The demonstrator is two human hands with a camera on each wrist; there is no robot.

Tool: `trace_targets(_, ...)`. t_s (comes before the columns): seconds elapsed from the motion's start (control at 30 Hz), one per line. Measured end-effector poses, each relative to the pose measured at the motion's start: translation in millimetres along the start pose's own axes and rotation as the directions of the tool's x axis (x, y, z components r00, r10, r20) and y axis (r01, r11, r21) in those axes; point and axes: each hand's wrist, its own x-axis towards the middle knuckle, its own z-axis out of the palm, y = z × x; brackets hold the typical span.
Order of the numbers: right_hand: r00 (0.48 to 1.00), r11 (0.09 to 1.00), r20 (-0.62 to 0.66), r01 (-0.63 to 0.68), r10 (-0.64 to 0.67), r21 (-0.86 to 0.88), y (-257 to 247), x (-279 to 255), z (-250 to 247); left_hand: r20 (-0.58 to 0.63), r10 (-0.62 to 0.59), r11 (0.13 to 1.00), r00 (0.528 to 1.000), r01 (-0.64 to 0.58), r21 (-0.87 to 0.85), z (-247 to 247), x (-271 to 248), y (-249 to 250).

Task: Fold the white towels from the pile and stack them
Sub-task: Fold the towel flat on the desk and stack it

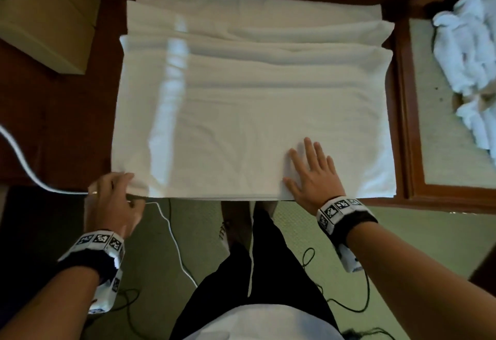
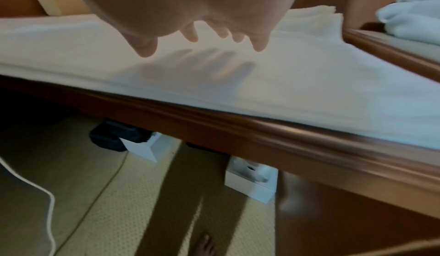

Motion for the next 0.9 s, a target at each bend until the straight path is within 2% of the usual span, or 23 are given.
trace_targets(0.07,0.999,0.999,0.026,0.036,-0.036,0.009,-24.3,8.4,-1.4,0.001,0.016,1.000,1.000,-0.016,-0.007,-1.2,1.5,-11.9)
trace_targets(0.17,0.994,0.998,0.092,0.065,-0.064,-0.002,-48.2,17.6,0.0,-0.142,0.080,0.994,0.987,-0.090,-0.059,-6.3,10.5,-22.7)
trace_targets(0.27,0.992,1.000,0.120,0.030,-0.030,0.004,-56.5,21.7,3.9,-0.238,0.080,0.983,0.968,-0.116,-0.141,-15.8,18.4,-23.8)
trace_targets(0.37,0.993,1.000,0.119,0.017,-0.018,0.010,-56.7,21.4,7.0,-0.359,0.001,0.968,0.933,-0.092,-0.235,-22.8,19.4,-26.3)
trace_targets(0.47,0.994,1.000,0.104,0.018,-0.017,-0.002,-56.0,22.4,8.5,-0.440,-0.145,0.936,0.886,-0.021,-0.351,-24.4,13.5,-27.8)
trace_targets(0.53,0.995,1.000,0.096,0.011,-0.011,-0.005,-57.5,23.4,9.7,-0.430,-0.245,0.889,0.869,0.025,-0.457,-23.3,7.4,-25.5)
trace_targets(0.63,0.997,1.000,0.083,0.001,0.000,-0.009,-60.6,23.8,12.2,-0.337,-0.348,0.809,0.875,0.099,-0.579,-19.0,1.8,-25.0)
trace_targets(0.73,0.998,1.000,0.063,0.002,-0.001,-0.014,-61.3,23.2,14.1,-0.308,-0.330,0.803,0.893,0.093,-0.589,-17.4,2.0,-27.9)
trace_targets(0.83,0.999,1.000,0.049,-0.001,0.002,-0.020,-61.2,22.6,16.5,-0.211,-0.330,0.754,0.920,0.122,-0.645,-18.7,5.1,-28.8)
trace_targets(0.9,0.999,1.000,0.049,-0.004,0.005,-0.021,-61.8,22.4,17.2,-0.204,-0.314,0.746,0.927,0.108,-0.657,-17.9,7.7,-30.2)
